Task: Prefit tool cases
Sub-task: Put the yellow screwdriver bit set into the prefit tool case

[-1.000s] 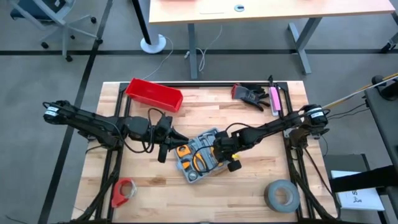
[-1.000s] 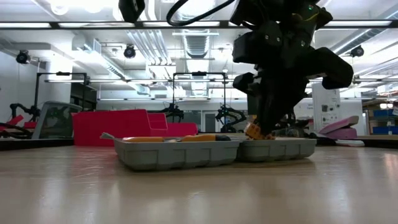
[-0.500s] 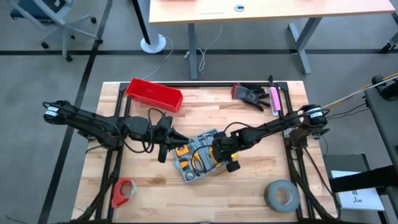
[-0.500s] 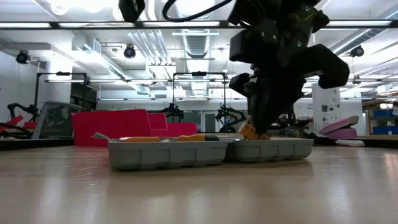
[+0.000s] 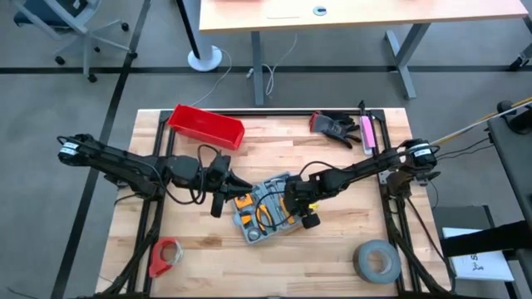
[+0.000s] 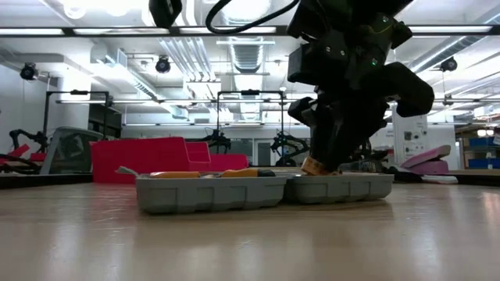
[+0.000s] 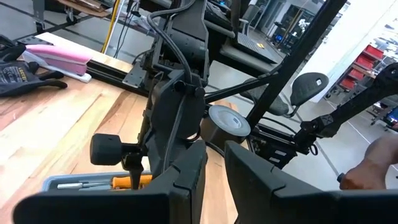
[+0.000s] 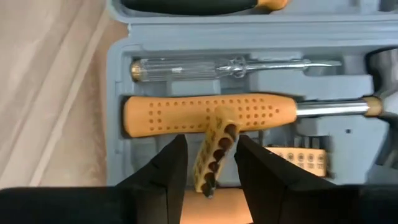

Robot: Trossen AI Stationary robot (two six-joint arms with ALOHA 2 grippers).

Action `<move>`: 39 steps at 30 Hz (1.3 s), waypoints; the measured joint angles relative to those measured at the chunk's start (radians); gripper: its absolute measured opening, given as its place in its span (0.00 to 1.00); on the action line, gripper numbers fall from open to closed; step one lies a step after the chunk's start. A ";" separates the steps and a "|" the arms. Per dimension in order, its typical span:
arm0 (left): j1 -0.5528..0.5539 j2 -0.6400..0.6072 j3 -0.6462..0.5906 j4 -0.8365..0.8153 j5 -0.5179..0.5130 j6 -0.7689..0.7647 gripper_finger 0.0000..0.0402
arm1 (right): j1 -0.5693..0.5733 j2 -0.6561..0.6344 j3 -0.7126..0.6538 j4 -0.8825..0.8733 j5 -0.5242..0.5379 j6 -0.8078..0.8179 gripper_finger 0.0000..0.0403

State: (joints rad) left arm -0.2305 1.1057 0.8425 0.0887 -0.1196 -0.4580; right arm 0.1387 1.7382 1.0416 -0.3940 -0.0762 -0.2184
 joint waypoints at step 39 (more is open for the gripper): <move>0.000 0.005 0.000 -0.009 -0.001 -0.031 0.16 | -0.018 -0.001 0.049 -0.089 -0.002 -0.115 0.00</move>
State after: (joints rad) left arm -0.2302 1.1103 0.8429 0.0795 -0.1207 -0.4894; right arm 0.1204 1.7375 1.0904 -0.4835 -0.0786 -0.3339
